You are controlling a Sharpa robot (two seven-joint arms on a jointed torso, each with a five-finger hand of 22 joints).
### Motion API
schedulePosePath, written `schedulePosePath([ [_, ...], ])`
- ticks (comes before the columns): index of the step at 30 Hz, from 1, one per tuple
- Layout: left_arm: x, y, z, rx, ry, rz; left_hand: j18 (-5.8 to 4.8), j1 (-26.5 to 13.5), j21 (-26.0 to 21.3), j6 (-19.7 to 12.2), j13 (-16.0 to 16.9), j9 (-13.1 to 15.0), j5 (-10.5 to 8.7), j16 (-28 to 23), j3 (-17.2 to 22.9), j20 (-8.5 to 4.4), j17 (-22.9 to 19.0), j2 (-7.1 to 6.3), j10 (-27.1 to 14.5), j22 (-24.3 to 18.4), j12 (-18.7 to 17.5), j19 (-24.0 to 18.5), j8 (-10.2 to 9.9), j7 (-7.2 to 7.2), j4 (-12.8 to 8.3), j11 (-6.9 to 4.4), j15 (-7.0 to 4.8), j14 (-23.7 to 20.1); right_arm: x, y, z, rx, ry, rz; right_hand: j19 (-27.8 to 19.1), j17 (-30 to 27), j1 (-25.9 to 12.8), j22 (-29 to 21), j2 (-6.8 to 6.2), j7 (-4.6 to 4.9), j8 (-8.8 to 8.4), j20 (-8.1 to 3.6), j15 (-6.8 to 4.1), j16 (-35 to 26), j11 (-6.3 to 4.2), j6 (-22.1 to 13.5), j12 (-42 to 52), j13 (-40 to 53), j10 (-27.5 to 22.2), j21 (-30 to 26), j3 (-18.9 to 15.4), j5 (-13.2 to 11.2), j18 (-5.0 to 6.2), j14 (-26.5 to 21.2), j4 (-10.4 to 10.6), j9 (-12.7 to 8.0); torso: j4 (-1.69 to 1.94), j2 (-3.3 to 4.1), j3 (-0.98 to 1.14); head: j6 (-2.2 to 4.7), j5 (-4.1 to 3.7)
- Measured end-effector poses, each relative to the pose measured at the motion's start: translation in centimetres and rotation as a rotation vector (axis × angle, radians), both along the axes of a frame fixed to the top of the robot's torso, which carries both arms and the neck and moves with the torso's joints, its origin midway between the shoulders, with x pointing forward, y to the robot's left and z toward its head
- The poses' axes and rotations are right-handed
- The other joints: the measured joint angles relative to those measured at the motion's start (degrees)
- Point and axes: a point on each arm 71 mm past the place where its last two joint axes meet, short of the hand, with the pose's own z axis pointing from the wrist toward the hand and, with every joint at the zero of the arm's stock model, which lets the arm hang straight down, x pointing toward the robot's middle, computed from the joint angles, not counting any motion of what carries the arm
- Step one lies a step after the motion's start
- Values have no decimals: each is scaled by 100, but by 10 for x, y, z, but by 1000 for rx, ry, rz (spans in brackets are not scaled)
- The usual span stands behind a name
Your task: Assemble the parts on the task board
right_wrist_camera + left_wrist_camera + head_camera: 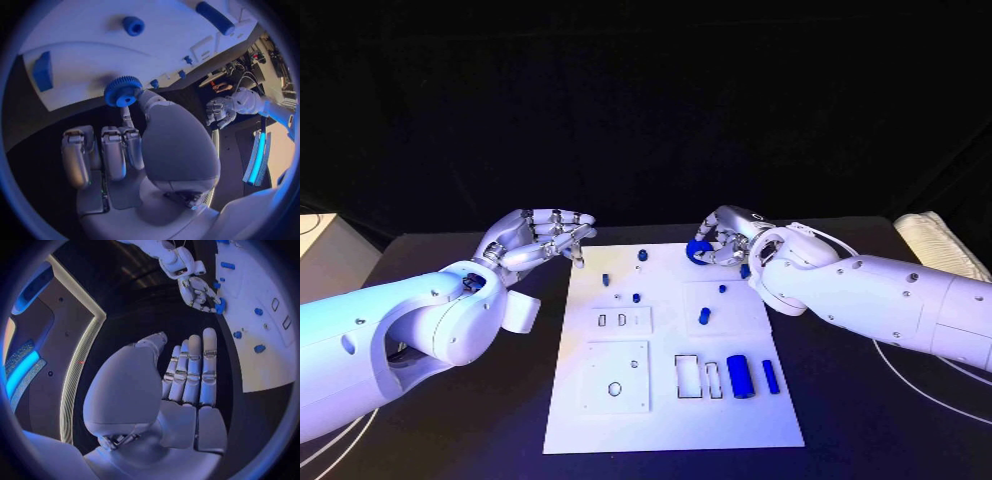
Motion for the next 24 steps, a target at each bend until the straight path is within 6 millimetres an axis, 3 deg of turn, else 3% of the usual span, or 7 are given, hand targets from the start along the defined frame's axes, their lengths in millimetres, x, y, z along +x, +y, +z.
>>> schedulePosePath([
  [10,0,-2,0,-1,2,-6,0,0,0,0,0,-1,0,0,0,0,0,0,0,2,0,0,0,0,0,0,0,0,-18,60,4,-30,-64,148,5,0,0,-1,0,0,-7,-5,0,0,0,0,0,0,0,0,57,-10,0,0,-55,0,5,-1,-10,-14,32],
  [24,-1,-5,0,-3,5,-15,0,0,-2,0,0,0,0,0,-1,20,0,0,0,10,0,-20,0,0,0,0,0,0,-20,97,-8,-78,-98,206,22,-1,1,-2,-1,0,-22,-22,1,0,0,-2,0,-1,0,0,113,-11,1,0,-79,-5,23,9,-14,-20,64],
])
